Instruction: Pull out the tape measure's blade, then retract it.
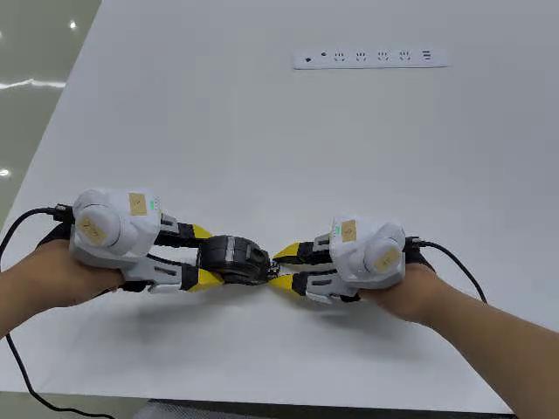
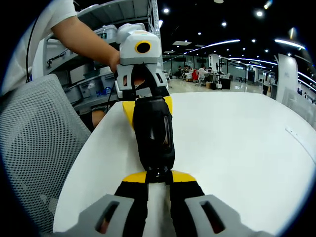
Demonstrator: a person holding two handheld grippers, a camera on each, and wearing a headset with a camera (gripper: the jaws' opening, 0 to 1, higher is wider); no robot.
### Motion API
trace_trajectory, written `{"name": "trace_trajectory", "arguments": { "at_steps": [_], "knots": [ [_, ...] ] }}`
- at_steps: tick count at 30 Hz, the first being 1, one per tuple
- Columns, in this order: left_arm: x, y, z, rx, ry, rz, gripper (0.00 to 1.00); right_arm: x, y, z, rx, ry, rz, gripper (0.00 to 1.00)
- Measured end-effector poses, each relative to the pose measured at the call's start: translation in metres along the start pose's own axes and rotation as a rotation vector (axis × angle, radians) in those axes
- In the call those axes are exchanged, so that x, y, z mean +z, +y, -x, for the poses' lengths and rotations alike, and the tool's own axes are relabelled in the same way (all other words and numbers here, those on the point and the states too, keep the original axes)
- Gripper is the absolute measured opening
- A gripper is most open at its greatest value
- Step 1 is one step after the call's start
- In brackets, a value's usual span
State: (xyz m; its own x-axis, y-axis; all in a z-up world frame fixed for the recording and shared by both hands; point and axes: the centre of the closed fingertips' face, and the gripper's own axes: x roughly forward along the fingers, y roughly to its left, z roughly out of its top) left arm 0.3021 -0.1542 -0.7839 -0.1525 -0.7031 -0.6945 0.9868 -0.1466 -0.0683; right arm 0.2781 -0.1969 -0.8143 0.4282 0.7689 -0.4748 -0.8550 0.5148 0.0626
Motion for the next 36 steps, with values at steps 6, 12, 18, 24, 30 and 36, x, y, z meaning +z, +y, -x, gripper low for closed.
{"name": "trace_trajectory", "arguments": {
  "at_steps": [6, 12, 18, 24, 30, 36],
  "knots": [
    [-0.0003, 0.0003, -0.0002, 0.001, 0.0, -0.003, 0.3, 0.0001, -0.0003, -0.0003, 0.005, -0.004, -0.006, 0.14],
    [-0.0002, 0.0003, -0.0004, 0.003, 0.003, -0.013, 0.29, -0.0004, -0.0001, -0.0003, 0.01, -0.011, 0.0, 0.14],
    [-0.0001, -0.0004, -0.0007, 0.003, 0.006, -0.021, 0.29, 0.0, -0.0001, 0.0004, 0.005, -0.02, 0.004, 0.13],
    [-0.0004, -0.0004, -0.0007, 0.006, 0.009, -0.036, 0.28, 0.0002, 0.0002, 0.0012, 0.006, -0.018, 0.017, 0.12],
    [-0.0007, -0.0002, -0.0003, 0.004, 0.016, -0.054, 0.28, 0.0006, -0.0006, 0.0029, 0.002, -0.024, 0.02, 0.11],
    [-0.0003, -0.0015, -0.0009, -0.006, 0.033, -0.066, 0.28, -0.0013, 0.0002, 0.0063, 0.009, -0.022, 0.018, 0.11]
  ]
}}
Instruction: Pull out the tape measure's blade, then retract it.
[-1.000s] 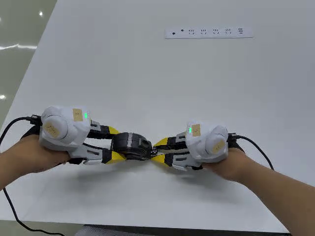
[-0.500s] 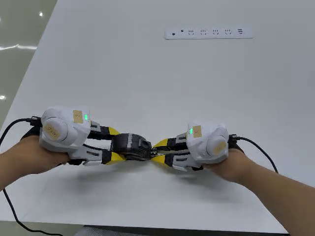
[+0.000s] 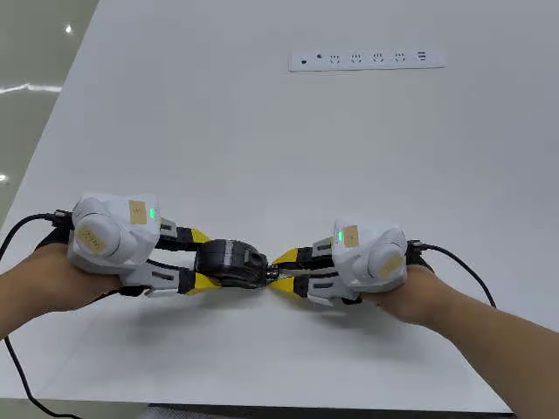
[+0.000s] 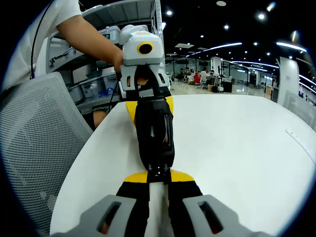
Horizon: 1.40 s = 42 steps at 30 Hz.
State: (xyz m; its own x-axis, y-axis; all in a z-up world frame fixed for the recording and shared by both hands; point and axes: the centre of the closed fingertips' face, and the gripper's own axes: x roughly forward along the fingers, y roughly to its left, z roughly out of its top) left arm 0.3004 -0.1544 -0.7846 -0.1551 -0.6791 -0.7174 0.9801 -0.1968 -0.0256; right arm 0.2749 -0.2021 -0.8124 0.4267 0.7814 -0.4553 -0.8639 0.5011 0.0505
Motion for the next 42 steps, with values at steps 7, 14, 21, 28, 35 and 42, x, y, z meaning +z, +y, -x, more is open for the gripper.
{"name": "trace_trajectory", "arguments": {
  "at_steps": [7, 14, 21, 28, 35, 42],
  "knots": [
    [0.001, 0.0, -0.002, -0.005, 0.0, 0.0, 0.28, -0.005, 0.0, 0.007, -0.014, -0.002, -0.007, 0.11],
    [0.002, -0.001, -0.003, -0.007, -0.003, -0.001, 0.28, -0.011, -0.001, 0.018, -0.02, 0.0, -0.013, 0.11],
    [0.003, -0.002, -0.004, -0.008, -0.001, 0.0, 0.28, -0.02, -0.003, 0.034, -0.028, 0.004, -0.031, 0.11],
    [0.003, -0.001, -0.005, -0.009, 0.002, 0.008, 0.28, -0.026, -0.005, 0.046, -0.035, 0.01, -0.041, 0.11],
    [0.004, -0.002, -0.005, -0.014, 0.004, 0.002, 0.28, -0.032, -0.006, 0.057, -0.036, 0.02, -0.044, 0.11],
    [0.005, -0.002, -0.006, -0.012, 0.001, 0.005, 0.27, -0.037, -0.009, 0.07, -0.049, 0.024, -0.055, 0.11]
  ]
}}
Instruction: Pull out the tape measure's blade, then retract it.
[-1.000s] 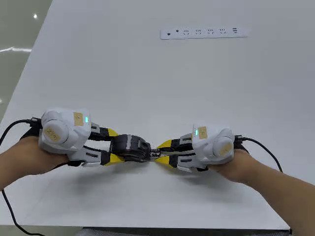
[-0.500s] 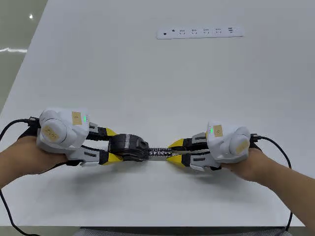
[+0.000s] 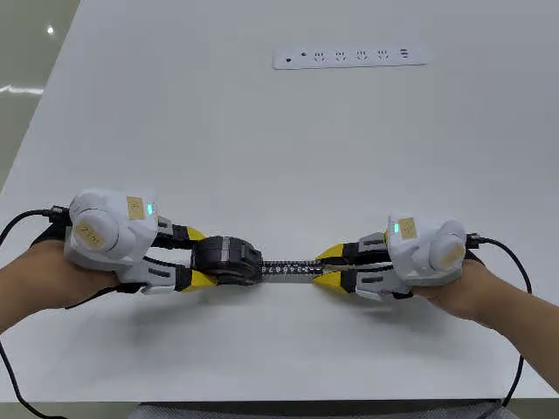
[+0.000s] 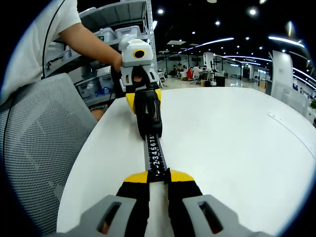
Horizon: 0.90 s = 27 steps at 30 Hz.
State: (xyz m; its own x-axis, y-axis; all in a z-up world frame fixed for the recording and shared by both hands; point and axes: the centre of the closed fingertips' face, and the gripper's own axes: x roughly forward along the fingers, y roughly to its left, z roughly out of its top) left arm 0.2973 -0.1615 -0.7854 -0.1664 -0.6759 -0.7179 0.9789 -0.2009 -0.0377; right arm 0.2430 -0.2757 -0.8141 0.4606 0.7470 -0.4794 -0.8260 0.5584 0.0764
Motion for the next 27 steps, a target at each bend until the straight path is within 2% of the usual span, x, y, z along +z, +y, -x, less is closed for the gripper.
{"name": "trace_trajectory", "arguments": {
  "at_steps": [18, 27],
  "knots": [
    [0.002, 0.0, -0.002, -0.005, 0.006, -0.007, 0.27, -0.022, -0.007, 0.039, -0.046, 0.027, -0.018, 0.11],
    [0.001, 0.0, -0.002, -0.008, 0.013, -0.01, 0.27, -0.026, -0.01, 0.051, -0.051, 0.046, -0.012, 0.11]
  ]
}}
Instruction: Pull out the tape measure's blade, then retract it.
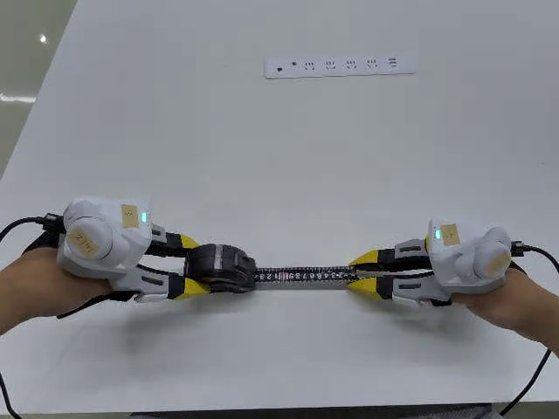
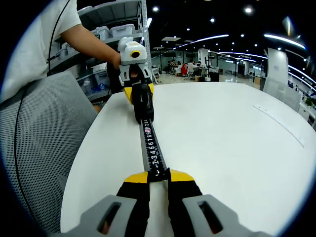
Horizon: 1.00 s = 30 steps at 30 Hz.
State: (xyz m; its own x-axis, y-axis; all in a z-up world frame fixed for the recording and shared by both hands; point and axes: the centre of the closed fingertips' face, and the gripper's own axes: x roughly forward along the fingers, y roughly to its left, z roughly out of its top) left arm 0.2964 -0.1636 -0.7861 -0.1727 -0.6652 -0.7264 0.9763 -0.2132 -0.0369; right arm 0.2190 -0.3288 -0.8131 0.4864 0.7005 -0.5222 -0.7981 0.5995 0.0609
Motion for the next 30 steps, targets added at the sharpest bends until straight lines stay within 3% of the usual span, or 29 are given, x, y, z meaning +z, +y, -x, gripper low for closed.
{"name": "trace_trajectory", "arguments": {
  "at_steps": [30],
  "knots": [
    [0.001, -0.001, -0.001, -0.008, 0.012, -0.009, 0.27, -0.031, -0.011, 0.051, -0.033, 0.049, -0.047, 0.11]
  ]
}}
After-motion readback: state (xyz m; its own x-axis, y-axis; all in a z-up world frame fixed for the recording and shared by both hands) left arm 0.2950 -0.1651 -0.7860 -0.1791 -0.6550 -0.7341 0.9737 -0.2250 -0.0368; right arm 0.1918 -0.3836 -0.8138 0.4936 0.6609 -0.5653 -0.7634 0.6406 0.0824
